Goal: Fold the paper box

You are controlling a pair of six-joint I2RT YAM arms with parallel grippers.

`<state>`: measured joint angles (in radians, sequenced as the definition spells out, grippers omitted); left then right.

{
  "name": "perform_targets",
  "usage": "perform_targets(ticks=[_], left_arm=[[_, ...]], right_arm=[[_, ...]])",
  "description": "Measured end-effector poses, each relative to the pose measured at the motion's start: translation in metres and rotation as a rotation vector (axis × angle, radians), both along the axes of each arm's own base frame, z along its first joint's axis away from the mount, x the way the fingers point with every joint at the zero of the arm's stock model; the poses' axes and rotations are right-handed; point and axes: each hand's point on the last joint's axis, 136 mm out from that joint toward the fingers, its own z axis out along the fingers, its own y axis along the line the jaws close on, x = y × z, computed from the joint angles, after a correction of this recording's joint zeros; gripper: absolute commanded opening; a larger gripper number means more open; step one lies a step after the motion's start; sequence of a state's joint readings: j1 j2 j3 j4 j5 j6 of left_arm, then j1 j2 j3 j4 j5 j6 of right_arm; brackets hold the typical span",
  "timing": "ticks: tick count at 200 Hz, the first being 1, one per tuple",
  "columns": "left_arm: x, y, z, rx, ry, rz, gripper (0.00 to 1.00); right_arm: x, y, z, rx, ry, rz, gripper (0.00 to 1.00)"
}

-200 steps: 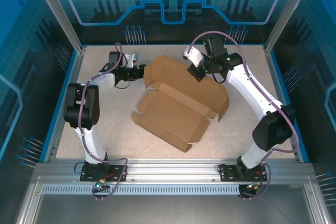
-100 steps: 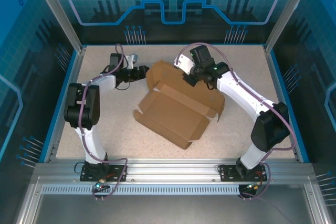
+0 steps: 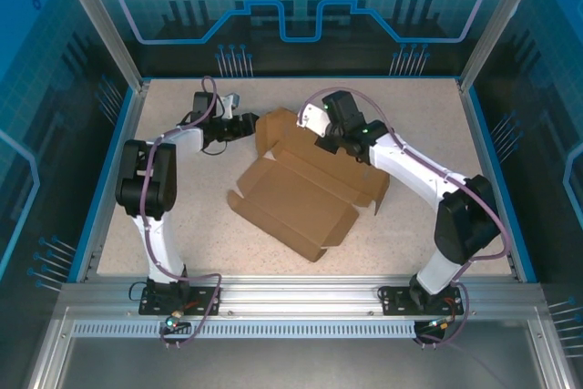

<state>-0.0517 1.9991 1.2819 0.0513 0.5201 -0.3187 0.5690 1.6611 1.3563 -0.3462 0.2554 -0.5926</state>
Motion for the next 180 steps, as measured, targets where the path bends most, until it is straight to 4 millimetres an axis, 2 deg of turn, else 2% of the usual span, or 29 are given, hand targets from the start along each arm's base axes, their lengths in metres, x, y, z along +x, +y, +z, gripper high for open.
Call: perform_targets(ticks=[79, 129, 180], left_arm=[[-0.002, -0.003, -0.012, -0.009, 0.028, -0.009, 0.71], [-0.007, -0.012, -0.017, -0.02, 0.03, -0.023, 0.71], [-0.01, -0.011, -0.021, -0.019, 0.039, -0.024, 0.71]], right_arm=[[0.002, 0.002, -0.013, -0.138, -0.117, 0.024, 0.0], [0.004, 0.005, -0.012, -0.197, -0.173, 0.028, 0.0], [0.004, 0.006, -0.011, -0.207, -0.194, 0.035, 0.0]])
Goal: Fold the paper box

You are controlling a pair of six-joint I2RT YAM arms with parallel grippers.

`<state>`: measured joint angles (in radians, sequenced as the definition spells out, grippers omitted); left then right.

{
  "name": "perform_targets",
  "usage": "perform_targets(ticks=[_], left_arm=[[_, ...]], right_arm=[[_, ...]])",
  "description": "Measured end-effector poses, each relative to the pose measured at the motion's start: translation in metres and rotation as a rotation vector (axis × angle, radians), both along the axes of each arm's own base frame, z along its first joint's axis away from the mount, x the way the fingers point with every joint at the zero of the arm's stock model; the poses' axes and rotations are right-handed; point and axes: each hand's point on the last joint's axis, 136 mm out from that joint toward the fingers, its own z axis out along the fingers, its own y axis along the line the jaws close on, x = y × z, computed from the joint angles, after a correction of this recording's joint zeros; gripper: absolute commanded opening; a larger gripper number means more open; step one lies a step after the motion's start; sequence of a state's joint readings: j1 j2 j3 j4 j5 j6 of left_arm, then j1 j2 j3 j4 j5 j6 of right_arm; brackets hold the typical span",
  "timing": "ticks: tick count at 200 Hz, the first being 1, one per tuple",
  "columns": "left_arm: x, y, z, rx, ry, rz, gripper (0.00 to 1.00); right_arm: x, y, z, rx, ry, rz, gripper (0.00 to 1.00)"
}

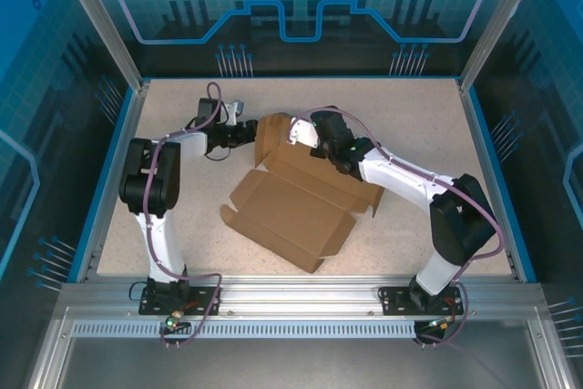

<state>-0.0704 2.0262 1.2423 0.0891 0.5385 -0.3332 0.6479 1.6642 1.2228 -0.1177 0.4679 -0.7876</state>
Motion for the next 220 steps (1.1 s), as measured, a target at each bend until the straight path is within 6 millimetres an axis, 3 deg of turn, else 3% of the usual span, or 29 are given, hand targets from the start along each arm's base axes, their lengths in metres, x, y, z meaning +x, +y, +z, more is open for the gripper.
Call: perform_targets(ticks=[66, 168, 220], left_arm=[[0.0, 0.0, 0.0, 0.008, -0.009, -0.009, 0.72], [0.008, -0.004, 0.012, 0.024, -0.069, -0.034, 0.72], [-0.006, -0.013, 0.003, 0.047, -0.074, -0.045, 0.72]], right_arm=[[-0.006, -0.002, 0.011, 0.008, -0.041, 0.021, 0.0], [-0.012, 0.008, 0.013, -0.061, -0.118, 0.067, 0.0], [-0.015, 0.012, 0.012, -0.098, -0.164, 0.081, 0.0]])
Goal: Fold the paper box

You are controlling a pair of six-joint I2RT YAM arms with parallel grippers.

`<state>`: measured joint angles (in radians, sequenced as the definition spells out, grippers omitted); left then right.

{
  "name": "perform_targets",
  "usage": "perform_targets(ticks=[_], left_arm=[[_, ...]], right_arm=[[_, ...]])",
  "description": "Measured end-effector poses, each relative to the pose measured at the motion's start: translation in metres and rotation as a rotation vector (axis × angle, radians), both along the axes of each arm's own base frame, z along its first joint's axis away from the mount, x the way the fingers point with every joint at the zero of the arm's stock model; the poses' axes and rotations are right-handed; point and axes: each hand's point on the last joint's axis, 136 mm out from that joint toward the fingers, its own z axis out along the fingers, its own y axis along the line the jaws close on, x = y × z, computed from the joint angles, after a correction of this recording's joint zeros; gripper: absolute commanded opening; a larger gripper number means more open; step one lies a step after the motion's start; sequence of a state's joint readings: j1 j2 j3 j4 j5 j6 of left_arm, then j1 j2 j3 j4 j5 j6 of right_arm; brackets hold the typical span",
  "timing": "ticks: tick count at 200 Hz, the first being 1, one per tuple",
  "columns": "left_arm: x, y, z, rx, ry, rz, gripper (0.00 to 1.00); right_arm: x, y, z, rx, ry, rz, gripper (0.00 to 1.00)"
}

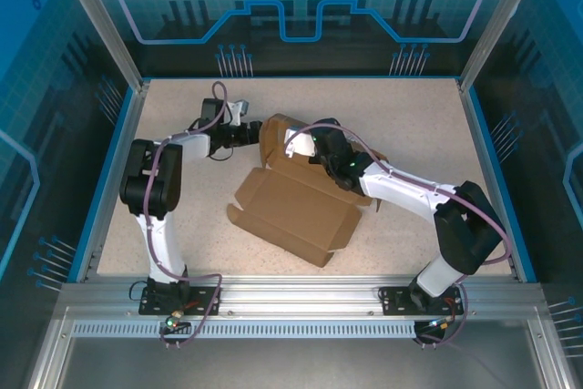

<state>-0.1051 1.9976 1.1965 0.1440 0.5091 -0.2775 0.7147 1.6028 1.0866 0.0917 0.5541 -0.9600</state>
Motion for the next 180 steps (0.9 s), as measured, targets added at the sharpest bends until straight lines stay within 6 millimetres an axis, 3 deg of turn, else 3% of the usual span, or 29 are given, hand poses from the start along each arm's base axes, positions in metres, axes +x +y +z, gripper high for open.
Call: perform_targets(ticks=[180], left_arm=[[-0.043, -0.002, 0.017, 0.049, -0.125, 0.032, 0.75]], right_arm=[[0.0, -0.003, -0.003, -0.019, -0.008, -0.009, 0.0]])
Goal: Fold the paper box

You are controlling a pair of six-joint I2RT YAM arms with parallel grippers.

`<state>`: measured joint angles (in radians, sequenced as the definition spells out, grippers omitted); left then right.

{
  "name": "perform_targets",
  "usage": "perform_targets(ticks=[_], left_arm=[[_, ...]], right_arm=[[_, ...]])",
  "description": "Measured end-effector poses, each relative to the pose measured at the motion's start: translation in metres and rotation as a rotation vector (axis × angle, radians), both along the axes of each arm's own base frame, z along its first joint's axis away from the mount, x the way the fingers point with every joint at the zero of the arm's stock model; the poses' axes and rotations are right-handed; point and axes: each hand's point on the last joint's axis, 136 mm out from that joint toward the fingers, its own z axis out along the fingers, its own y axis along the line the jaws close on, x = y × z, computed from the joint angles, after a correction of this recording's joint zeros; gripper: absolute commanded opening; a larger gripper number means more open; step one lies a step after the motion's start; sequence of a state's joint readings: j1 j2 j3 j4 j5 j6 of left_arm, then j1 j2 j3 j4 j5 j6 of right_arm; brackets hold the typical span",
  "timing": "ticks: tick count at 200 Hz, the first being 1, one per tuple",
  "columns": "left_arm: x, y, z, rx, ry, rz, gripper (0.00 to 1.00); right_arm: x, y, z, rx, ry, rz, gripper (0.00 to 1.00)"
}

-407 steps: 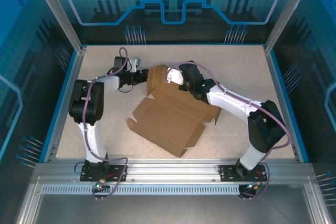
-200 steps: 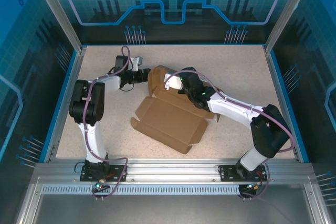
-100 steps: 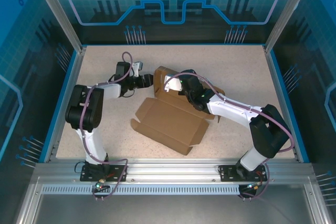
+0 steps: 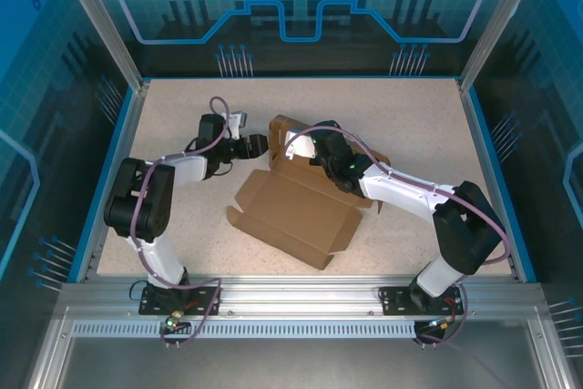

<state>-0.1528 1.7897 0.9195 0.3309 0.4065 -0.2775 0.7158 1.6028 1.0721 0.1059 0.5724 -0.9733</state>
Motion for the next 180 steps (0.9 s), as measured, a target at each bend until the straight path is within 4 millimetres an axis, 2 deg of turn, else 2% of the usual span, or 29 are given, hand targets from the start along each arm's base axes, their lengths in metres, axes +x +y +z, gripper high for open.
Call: perform_targets(ticks=[44, 122, 180], left_arm=[[-0.003, -0.007, -0.001, 0.0, -0.006, -0.016, 0.75], [-0.014, -0.006, -0.005, 0.009, -0.014, -0.026, 0.75], [-0.026, -0.01, 0.001, -0.005, -0.04, -0.054, 0.76]], right_arm=[[0.0, 0.0, 0.0, -0.001, 0.001, -0.001, 0.0], [0.0, 0.0, -0.001, 0.0, 0.007, 0.001, 0.0], [0.0, 0.0, -0.001, 0.0, 0.007, 0.0, 0.0]])
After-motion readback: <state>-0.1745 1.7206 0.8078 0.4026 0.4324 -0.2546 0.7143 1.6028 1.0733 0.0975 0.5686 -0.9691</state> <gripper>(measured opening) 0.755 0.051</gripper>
